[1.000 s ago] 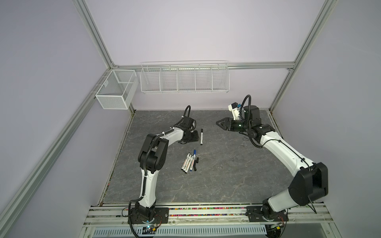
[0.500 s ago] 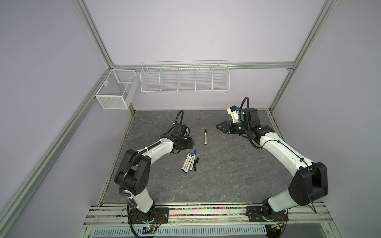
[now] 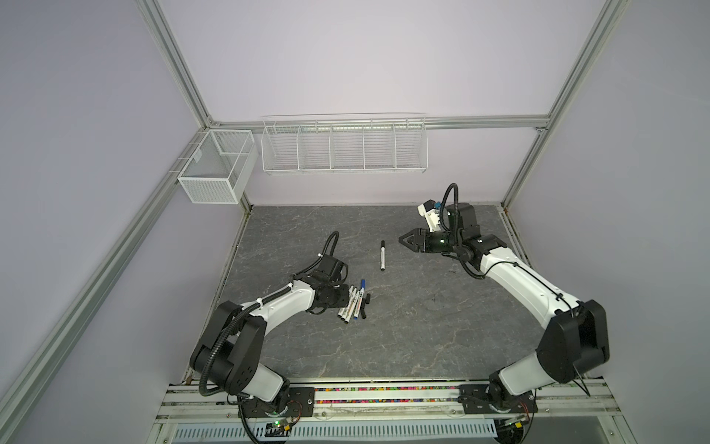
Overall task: Insert the pens into the pen caps
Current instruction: 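Grasp another white marker from the group with the left gripper, then lift the marker upright with the left gripper while the right gripper approaches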
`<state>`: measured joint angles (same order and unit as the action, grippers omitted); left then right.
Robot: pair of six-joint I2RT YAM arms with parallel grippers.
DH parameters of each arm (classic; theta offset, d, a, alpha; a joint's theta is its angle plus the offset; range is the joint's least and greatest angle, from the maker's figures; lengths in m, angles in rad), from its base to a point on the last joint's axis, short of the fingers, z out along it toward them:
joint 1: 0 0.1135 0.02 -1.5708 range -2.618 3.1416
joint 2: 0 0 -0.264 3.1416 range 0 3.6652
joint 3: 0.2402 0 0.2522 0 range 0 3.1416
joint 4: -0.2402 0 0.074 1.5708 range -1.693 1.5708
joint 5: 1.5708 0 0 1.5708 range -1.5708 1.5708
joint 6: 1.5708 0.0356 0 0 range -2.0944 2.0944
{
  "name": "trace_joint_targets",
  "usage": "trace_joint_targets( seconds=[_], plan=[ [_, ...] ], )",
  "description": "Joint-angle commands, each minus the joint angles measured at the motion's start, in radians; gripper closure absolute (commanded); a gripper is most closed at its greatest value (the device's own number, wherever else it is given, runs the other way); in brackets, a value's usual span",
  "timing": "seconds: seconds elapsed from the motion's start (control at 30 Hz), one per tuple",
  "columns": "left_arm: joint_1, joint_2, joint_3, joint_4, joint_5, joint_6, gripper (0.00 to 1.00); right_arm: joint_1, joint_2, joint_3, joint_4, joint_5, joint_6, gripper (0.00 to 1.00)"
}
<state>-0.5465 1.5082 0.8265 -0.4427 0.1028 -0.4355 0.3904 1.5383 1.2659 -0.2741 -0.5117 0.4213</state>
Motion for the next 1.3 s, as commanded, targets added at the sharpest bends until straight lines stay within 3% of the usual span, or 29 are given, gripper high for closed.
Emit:
trace_joint_targets(
  seconds=[0.0, 0.77, 1.17, 1.27],
  plan=[
    [-0.001, 0.016, 0.001, 0.005, -0.024, -0.008, 0.65, 0.009, 0.007, -0.009, -0.005, 0.009, -0.015, 0.45],
    [-0.001, 0.110, 0.028, -0.036, -0.065, -0.009, 0.68, 0.018, 0.005, -0.007, 0.001, 0.004, -0.018, 0.46],
    [-0.001, 0.118, 0.075, -0.114, -0.102, -0.028, 1.00, 0.024, 0.015, -0.012, 0.009, 0.010, -0.013, 0.46],
    [-0.002, 0.045, 0.109, -0.081, -0.060, -0.004, 1.00, 0.040, 0.031, -0.005, 0.000, 0.004, -0.021, 0.46]
  ],
)
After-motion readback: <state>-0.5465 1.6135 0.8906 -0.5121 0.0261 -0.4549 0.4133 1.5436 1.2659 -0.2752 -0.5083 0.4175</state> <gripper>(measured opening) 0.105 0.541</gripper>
